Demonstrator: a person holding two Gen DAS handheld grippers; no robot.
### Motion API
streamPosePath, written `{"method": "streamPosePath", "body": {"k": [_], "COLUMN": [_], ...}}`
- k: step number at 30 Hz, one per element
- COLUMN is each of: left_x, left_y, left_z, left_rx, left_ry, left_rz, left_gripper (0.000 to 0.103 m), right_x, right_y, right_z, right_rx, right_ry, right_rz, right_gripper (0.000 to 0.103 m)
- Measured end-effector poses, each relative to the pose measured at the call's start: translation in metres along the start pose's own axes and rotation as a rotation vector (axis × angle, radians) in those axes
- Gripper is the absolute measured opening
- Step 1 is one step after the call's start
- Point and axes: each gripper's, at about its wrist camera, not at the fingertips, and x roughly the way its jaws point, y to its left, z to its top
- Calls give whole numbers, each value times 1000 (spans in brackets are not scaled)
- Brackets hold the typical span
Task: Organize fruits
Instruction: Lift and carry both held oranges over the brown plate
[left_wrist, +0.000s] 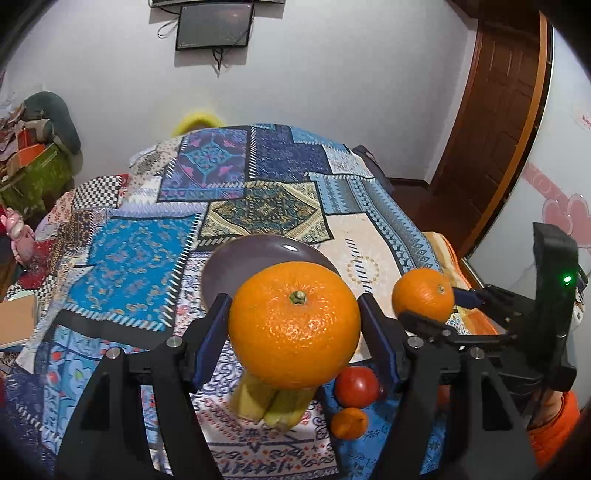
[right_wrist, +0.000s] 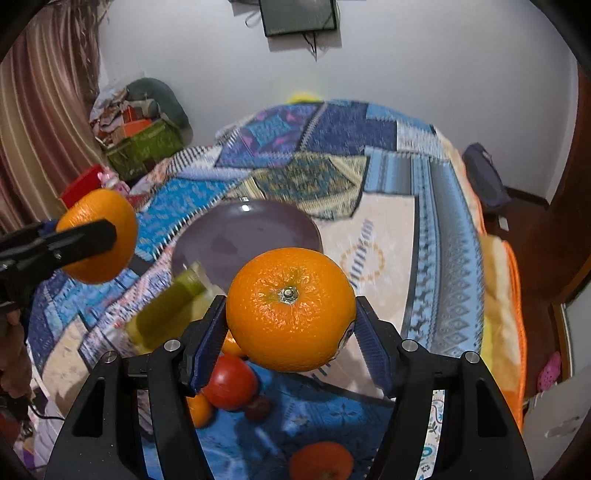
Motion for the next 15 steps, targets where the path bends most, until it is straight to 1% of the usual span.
{"method": "streamPosePath", "body": {"k": [4,8,15], "left_x": [-11,-18,-8], "left_y": [12,25,42], "left_z": [5,12,26], "left_rx": [9,8,5], "left_ry": [-14,-30,-32], "left_rz": [24,58,96], "left_gripper": [68,68,68], "right_x": [-6,-9,-2], "right_y": [7,14,27], "right_z": [11,25,47], "right_rx": [5,-13,-50], "right_ry": [-22,-51,-91], "right_rz": [20,9,4], "right_gripper": [64,64,64]}}
